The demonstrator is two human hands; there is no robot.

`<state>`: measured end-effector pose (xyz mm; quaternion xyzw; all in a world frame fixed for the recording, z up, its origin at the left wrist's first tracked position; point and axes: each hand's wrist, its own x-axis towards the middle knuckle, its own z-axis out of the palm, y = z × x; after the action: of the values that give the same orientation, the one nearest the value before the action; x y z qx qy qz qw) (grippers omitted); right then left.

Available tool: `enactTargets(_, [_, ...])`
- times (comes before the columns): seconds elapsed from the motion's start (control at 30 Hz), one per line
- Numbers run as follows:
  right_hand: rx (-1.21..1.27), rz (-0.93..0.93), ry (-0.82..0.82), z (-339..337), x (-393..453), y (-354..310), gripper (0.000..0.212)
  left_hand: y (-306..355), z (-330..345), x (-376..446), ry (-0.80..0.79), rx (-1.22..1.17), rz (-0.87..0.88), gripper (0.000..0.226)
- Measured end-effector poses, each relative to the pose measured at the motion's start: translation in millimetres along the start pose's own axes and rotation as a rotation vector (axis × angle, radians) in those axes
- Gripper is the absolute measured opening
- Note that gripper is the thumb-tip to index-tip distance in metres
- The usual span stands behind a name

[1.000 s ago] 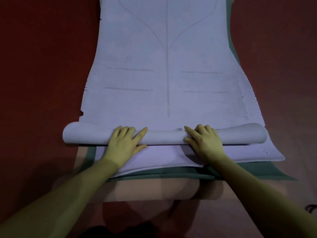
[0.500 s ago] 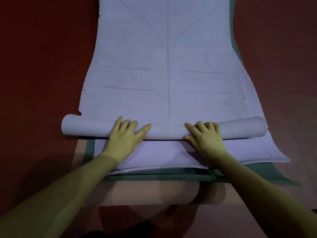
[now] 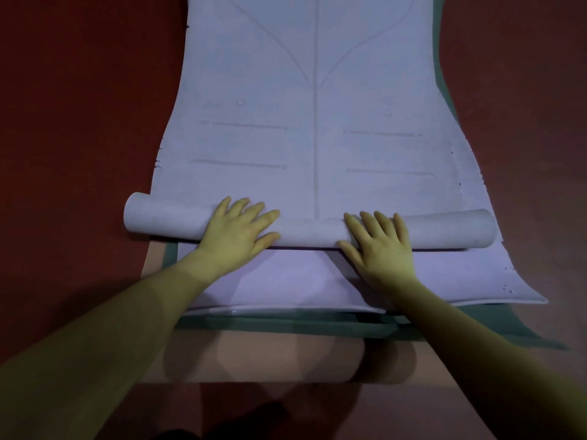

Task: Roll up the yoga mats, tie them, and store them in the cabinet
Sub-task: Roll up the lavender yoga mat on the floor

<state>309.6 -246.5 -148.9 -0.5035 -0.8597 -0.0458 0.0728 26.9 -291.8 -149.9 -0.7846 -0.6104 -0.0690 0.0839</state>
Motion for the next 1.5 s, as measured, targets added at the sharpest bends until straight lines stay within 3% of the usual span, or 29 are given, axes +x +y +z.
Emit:
enactTargets(0.13, [0.05, 0.036, -0.17, -4, 23, 4, 0.063, 12, -2, 6, 0.148, 0.075, 0.041, 0.04])
enactTargets(0.27, [0.003, 0.058, -0.199, -4, 38, 4, 0.068, 12, -1, 12, 0.005, 0.1, -0.004, 0.046])
enactTargets(0.43, [0.022, 0.044, 0.086, 5, 12, -4, 0.051, 3, -5, 41, -0.218, 0.074, -0.038, 0.049])
enactTargets(0.57, [0.036, 0.031, 0.03, 8, 11, -1, 0.053, 1, -4, 47, -0.238, 0.067, -0.044, 0.049])
enactTargets(0.73, [0.046, 0.054, -0.085, 2, 51, 4, 0.055, 14, -10, 48, -0.107, 0.052, -0.031, 0.049])
enactTargets(0.9, [0.041, 0.093, -0.121, 3, 68, 2, 0.058, 19, -10, 58, -0.254, 0.026, -0.082, 0.06])
enactTargets(1.13, [0.02, -0.029, 0.196, 5, 62, 4, 0.039, 4, -11, 84, -0.395, -0.108, -0.121, 0.084])
enactTargets(1.23, [-0.004, -0.054, 0.125, 6, 75, 10, 0.051, 0, -9, 95, -0.382, -0.065, -0.09, 0.068])
enactTargets(1.37, [0.042, -0.04, -0.041, 4, 95, 15, 0.066, -9, -4, 85, -0.029, -0.071, 0.049, 0.043])
enactTargets(1.5, [0.052, 0.027, -0.236, -5, 119, 15, 0.087, -14, -4, 88, -0.13, -0.039, -0.029, 0.056])
